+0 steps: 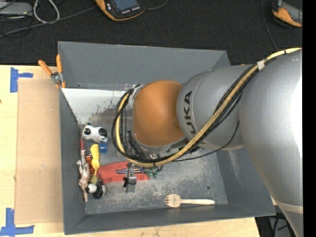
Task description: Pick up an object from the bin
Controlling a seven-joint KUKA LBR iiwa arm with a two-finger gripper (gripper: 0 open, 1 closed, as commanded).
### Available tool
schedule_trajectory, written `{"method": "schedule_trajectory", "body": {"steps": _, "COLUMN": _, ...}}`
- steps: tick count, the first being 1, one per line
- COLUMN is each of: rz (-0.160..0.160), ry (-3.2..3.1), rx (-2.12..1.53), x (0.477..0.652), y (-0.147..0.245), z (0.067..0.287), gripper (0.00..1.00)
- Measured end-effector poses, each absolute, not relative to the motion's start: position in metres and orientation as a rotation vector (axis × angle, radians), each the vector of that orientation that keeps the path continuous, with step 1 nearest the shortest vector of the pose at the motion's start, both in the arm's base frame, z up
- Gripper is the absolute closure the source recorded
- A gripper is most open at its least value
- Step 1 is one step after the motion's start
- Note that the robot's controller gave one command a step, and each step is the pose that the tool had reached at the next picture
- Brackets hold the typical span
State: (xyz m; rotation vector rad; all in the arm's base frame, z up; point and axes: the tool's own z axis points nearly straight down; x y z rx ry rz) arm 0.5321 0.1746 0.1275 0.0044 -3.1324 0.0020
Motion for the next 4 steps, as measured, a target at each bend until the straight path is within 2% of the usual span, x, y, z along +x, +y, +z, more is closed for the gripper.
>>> {"method": "schedule_trajectory", "body": {"steps": 1, "rz": 0.0, "ry": -3.14, "rx": 0.0, "x": 0.534, "y": 0.174, "z": 0.132, "gripper": 0.0}}
{"method": "schedule_trajectory", "body": {"steps": 2, "rz": -0.004, "ry": -3.143, "rx": 0.114, "x": 0.517, "y": 0.141, "z": 0.073, "gripper": 0.0}}
{"method": "schedule_trajectory", "body": {"steps": 3, "rz": -0.007, "ry": -3.147, "rx": -0.041, "x": 0.528, "y": 0.128, "z": 0.07, "gripper": 1.0}}
{"method": "schedule_trajectory", "body": {"steps": 4, "rz": -0.007, "ry": -3.147, "rx": -0.042, "x": 0.528, "y": 0.128, "z": 0.07, "gripper": 1.0}}
